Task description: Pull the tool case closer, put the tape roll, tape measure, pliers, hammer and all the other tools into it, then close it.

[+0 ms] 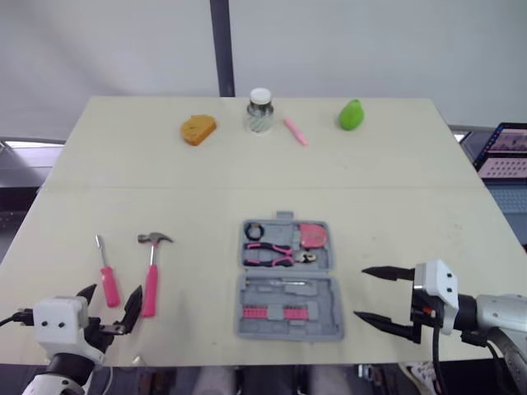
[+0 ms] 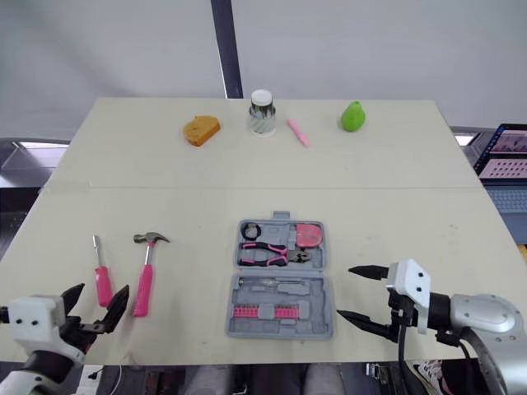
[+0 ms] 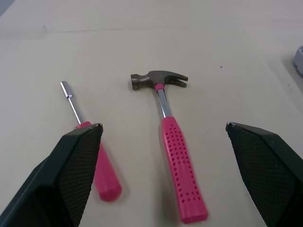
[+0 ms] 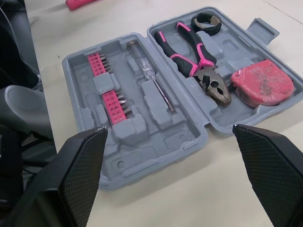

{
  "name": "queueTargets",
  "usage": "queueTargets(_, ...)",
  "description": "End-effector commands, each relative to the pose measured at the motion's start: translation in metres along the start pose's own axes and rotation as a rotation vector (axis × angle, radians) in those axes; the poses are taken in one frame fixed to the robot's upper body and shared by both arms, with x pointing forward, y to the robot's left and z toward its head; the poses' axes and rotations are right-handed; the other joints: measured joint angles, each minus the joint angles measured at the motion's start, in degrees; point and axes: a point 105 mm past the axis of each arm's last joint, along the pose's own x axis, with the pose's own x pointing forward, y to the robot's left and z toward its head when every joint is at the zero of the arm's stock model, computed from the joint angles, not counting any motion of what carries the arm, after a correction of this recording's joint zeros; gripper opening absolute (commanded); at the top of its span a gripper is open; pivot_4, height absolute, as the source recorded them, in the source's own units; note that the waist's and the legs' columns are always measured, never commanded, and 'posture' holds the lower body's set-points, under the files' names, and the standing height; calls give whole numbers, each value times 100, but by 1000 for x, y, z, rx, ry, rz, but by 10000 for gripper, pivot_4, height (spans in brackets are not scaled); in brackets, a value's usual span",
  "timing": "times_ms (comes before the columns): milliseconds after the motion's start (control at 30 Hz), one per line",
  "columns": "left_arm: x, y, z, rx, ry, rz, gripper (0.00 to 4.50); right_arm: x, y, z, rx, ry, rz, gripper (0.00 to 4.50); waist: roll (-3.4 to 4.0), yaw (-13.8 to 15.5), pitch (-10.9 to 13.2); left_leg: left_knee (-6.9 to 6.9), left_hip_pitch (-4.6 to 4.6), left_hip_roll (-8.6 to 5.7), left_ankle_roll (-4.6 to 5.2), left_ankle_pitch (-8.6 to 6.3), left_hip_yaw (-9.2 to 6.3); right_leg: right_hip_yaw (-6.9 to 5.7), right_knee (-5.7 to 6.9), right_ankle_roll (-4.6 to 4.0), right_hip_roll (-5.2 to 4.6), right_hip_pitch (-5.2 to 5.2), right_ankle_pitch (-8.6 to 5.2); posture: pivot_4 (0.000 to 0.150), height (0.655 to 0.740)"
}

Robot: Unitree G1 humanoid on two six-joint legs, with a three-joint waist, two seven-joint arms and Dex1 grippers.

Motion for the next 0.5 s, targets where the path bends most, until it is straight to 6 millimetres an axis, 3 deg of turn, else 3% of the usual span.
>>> queueTargets(33,9,-10,11,14,-6,6,45000,-5,-2,8,-49,2,-1,44765,0,0,0,0,1,0,1,1,1,0,2,1,1,0,1,1500,6950)
queueTargets(500,70,7,22,47,68,82,45000,-7,-3,15,-53,-36,-35,44765,-2,-5,-4,1,8,0,-11,17,3,-37,22,2,8,-2,1,1500,6950)
